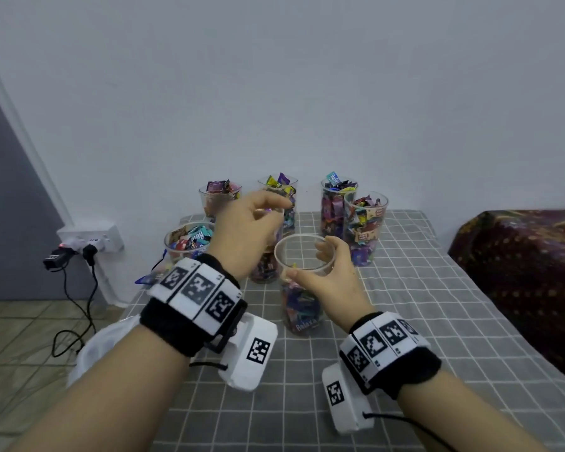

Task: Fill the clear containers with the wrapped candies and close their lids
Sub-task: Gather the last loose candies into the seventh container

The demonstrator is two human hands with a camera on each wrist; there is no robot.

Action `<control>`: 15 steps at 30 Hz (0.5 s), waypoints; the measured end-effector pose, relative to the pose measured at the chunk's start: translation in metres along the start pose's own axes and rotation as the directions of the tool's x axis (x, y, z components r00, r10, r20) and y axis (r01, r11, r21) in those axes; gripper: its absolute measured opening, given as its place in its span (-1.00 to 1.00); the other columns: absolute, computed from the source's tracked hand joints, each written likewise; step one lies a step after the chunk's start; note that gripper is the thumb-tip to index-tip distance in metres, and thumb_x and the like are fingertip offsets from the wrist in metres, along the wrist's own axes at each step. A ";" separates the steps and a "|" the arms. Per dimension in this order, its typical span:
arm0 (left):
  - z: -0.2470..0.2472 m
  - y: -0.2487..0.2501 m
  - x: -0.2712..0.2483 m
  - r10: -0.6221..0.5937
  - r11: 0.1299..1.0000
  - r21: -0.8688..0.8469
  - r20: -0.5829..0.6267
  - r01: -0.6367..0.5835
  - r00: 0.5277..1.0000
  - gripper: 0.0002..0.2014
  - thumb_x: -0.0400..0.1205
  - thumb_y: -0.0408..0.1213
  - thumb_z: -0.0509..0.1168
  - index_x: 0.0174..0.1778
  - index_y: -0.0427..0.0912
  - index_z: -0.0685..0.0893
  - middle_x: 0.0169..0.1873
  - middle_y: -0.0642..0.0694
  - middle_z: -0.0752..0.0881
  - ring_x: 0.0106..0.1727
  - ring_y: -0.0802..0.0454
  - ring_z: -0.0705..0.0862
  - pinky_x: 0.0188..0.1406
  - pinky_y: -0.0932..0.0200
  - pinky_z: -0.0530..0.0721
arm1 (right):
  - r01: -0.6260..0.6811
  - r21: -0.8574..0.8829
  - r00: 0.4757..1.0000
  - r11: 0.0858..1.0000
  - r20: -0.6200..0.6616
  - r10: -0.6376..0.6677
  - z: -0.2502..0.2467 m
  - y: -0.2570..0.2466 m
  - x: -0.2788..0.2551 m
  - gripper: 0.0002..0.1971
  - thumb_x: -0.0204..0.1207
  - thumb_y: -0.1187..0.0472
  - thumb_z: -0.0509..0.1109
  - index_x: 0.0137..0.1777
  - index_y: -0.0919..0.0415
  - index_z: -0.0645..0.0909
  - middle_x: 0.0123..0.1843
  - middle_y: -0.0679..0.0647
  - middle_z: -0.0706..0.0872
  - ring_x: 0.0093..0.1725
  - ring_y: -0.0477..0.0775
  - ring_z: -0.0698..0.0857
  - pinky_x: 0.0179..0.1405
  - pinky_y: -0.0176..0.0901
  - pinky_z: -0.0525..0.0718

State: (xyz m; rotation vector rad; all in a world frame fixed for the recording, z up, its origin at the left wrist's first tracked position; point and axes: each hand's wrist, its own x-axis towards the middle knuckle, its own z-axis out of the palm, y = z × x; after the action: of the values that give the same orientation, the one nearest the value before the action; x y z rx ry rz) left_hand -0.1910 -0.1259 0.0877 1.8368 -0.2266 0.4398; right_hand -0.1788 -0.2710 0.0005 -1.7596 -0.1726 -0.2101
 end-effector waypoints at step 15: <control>-0.161 -0.071 0.085 -0.385 0.881 0.147 -0.334 0.450 0.861 -0.85 0.63 -0.27 0.29 0.06 -0.22 0.65 0.21 -0.27 0.65 0.05 -0.13 0.60 -0.03 -0.03 0.63 | 0.012 -0.014 0.998 1.000 -0.057 -0.013 0.032 0.005 0.013 -0.27 0.35 0.13 0.60 0.40 -0.08 0.23 0.34 -0.08 0.47 0.38 -0.02 0.46 0.45 0.11 0.44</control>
State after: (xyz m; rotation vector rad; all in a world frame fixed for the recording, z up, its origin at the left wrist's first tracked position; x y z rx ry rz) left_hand -0.1168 0.0547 0.1008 1.9385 0.4444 0.4348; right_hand -0.1635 -0.2402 -0.0075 -1.7645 -0.1412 -0.2714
